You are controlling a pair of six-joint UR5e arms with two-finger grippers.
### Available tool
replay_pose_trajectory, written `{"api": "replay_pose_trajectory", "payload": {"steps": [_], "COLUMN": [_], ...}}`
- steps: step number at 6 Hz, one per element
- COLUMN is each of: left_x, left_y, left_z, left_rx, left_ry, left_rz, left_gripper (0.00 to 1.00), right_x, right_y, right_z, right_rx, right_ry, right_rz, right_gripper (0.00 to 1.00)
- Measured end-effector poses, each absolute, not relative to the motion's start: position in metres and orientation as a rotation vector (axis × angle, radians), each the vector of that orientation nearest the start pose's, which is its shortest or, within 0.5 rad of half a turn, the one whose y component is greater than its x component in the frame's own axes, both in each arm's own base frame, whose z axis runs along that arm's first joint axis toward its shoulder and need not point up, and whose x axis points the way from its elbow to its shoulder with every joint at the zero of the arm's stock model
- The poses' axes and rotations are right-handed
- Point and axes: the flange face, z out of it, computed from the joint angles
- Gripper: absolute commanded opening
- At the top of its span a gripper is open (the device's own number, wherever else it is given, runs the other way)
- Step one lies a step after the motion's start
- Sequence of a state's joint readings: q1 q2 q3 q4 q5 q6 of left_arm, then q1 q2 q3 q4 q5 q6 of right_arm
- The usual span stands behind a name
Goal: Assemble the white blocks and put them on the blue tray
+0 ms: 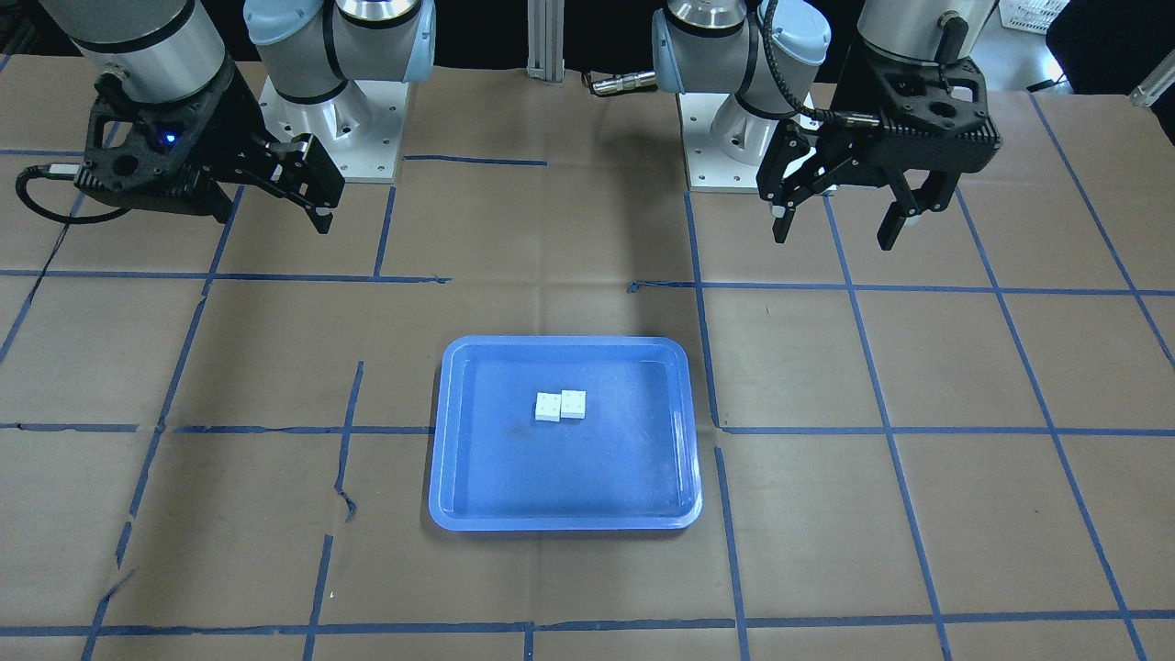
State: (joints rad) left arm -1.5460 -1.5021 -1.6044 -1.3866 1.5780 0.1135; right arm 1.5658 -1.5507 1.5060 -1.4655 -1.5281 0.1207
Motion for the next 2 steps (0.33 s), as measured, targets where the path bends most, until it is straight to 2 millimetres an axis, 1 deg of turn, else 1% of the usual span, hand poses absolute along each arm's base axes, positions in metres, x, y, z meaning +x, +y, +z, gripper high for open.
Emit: {"api": "replay_pose_trajectory", "payload": {"steps": [2], "left_x": [-0.1204], "left_y": [-0.4853], "left_z": [0.5242], "left_rx": [0.135], "left_ry": [3.097], "left_rz": [-0.338], "left_gripper": [0.99], "right_x": [0.1320], "right_y": [-0.4933], "right_z": [0.4997], "right_rx": [0.198], "right_ry": [3.128], "right_rz": [0.097], "right_gripper": [1.00]}}
